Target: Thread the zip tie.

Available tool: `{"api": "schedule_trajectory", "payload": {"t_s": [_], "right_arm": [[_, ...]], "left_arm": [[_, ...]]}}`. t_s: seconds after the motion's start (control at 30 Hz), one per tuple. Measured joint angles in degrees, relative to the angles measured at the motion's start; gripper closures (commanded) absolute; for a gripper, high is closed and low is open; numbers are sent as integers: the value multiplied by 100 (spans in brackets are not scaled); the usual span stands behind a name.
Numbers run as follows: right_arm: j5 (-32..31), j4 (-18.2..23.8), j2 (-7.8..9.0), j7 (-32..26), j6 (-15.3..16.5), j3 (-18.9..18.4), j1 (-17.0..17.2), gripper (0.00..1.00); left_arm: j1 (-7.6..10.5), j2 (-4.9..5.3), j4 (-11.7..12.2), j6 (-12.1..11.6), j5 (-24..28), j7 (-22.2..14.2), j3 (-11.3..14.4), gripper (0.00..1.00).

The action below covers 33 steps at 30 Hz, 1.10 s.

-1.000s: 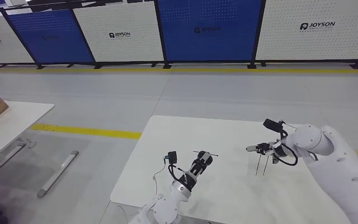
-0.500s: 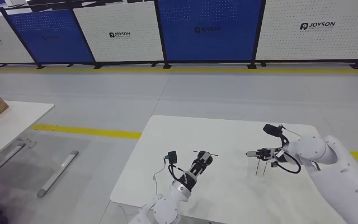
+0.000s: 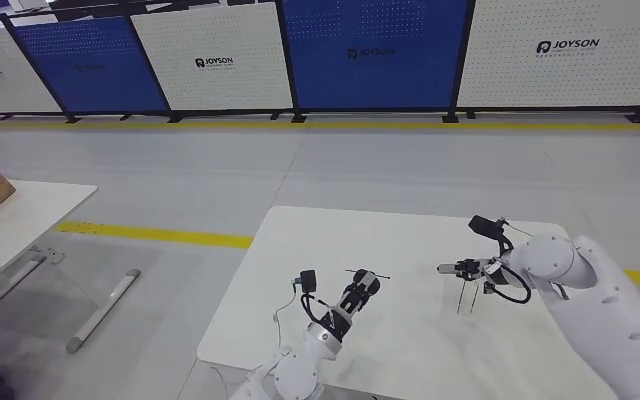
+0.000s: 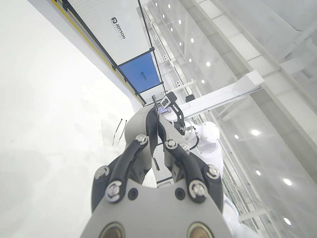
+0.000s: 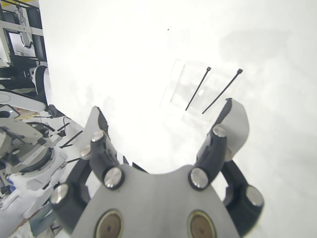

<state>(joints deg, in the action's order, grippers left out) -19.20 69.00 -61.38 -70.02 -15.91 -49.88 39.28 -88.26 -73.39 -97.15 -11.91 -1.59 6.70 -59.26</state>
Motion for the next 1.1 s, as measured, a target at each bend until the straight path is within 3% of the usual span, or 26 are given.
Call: {"api": "schedule_trajectory", "payload": {"t_s": [0.07,0.13,0.17,0.37,0.7,0.87,1.1], "right_arm": [[34,-193,-56,-44,-47,100,-111,42],[59,-404,-117,-32,-69,213,-202,39],[72,-495,-143,-22,-69,259,-232,50],[105,-954,-260,57,-7,446,-335,58],[-33,-1162,-316,-60,-42,545,-385,60],[-60,-1230,-346,-87,-126,567,-402,67],[-27,-1510,-471,-88,-178,720,-527,66]], "left_arm": [[0,0,0,0,0,0,0,100],[0,0,0,0,0,0,0,100],[0,0,0,0,0,0,0,100],[0,0,0,0,0,0,0,100],[0,0,0,0,0,0,0,100],[0,0,0,0,0,0,0,100],[0,0,0,0,0,0,0,100]]}}
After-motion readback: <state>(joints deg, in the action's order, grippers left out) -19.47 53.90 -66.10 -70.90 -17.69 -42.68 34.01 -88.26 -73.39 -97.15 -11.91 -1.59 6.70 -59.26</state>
